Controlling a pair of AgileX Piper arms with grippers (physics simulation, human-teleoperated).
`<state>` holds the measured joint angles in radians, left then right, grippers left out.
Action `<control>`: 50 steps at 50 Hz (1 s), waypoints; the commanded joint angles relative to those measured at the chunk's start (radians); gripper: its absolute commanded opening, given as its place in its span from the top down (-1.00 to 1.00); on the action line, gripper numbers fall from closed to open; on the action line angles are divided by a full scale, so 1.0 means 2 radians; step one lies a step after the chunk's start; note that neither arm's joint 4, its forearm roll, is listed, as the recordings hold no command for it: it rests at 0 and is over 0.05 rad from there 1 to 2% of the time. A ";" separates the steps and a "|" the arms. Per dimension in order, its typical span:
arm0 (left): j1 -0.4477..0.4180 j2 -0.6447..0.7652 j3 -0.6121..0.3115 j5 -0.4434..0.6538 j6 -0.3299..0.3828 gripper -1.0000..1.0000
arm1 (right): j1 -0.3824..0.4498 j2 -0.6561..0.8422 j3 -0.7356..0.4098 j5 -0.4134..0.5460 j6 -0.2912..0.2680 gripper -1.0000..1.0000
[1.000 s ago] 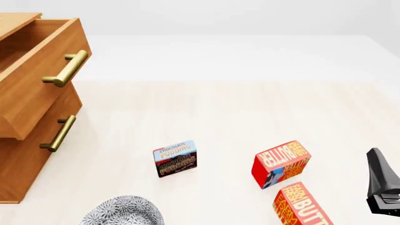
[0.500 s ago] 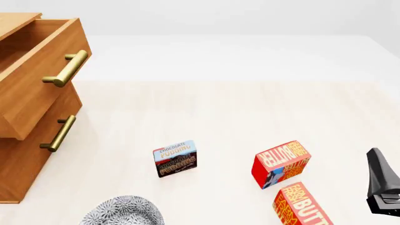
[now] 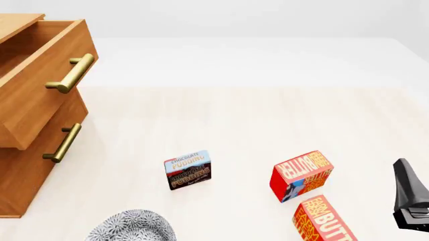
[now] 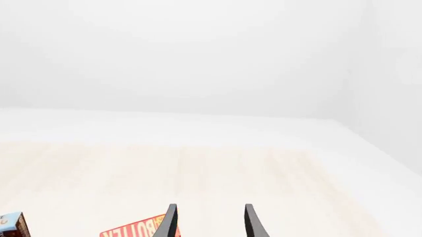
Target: Put the chocolate pudding in the top drawer of the cabinet and close it.
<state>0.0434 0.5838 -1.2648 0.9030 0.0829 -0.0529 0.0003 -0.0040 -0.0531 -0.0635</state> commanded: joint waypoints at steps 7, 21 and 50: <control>-0.005 0.059 -0.006 0.026 -0.018 -1.00 | 0.004 0.000 0.000 0.005 0.006 -1.00; 0.004 0.104 -0.008 0.019 -0.007 -1.00 | 0.004 0.000 0.000 0.005 0.006 -1.00; -0.005 0.164 0.030 -0.041 -0.046 -1.00 | 0.004 0.000 0.000 0.005 0.007 -1.00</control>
<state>0.0327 0.8834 -1.2524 0.8770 0.0009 -0.0529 0.0003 -0.0041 -0.0530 -0.0635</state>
